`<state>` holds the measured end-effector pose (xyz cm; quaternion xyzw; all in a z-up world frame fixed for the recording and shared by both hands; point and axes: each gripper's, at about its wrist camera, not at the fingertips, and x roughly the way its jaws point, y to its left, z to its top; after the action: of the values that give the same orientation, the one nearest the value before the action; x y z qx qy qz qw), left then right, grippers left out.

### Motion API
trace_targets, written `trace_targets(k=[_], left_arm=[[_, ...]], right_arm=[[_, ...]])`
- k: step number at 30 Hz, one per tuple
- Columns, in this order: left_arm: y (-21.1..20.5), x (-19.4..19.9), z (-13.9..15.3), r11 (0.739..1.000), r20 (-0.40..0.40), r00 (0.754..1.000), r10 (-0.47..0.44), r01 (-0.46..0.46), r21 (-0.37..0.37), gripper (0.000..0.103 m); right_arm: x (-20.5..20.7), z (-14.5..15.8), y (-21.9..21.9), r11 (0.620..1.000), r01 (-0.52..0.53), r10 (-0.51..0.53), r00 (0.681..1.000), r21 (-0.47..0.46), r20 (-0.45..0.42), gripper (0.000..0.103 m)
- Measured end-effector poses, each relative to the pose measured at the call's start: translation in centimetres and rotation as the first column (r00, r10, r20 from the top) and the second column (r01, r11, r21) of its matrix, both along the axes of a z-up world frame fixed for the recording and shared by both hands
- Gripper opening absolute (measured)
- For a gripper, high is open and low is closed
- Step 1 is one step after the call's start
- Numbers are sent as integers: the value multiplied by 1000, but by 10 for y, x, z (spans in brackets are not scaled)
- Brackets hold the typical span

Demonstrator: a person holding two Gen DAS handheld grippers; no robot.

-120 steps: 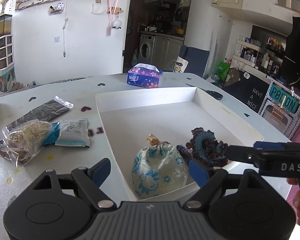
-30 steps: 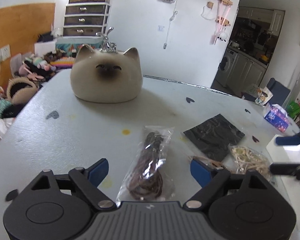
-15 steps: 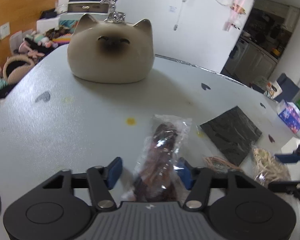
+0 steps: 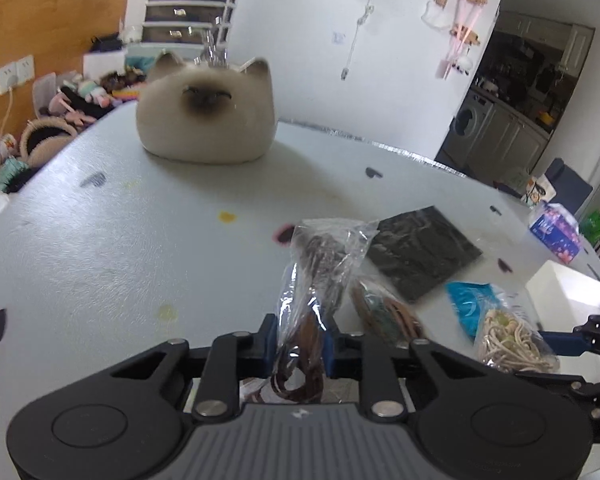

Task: Organize soft objects
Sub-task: 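Grasp the clear bag of cords with the right tool while the left grasps the dark-cord bag, then carry both clear bags over the white tray and lower them inside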

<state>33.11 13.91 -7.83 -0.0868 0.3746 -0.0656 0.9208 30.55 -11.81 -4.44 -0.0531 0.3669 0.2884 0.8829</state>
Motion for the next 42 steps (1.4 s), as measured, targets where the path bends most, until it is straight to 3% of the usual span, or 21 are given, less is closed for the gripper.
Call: trace_targets(k=[10,20,26,34,38,42], left_arm=[[-30,-55,32,994,75,997,-2,11,-110,24],[-99,-69,59,974,137,982,-131,153,-169,24],[-151,-61,62,955,137,966,-218,240,-172,24],[-218,-35,53,923,70,957,-283,291,-252,24],[-254,-17,45,912,48,932,-359,361,-196,24],[-291,-3,39,866,54,869,-492,495,-69,25]], right_arm=[[-53,24,-37,985,132,-133,991,111,3,53],[-98,48,-109,958,248,-257,965,146,48,53],[-118,49,-157,928,349,-359,931,128,64,53],[-137,47,-223,858,497,-507,859,128,68,53],[-145,42,-252,819,561,-570,819,120,68,53],[-152,34,-275,787,607,-615,786,114,59,53]])
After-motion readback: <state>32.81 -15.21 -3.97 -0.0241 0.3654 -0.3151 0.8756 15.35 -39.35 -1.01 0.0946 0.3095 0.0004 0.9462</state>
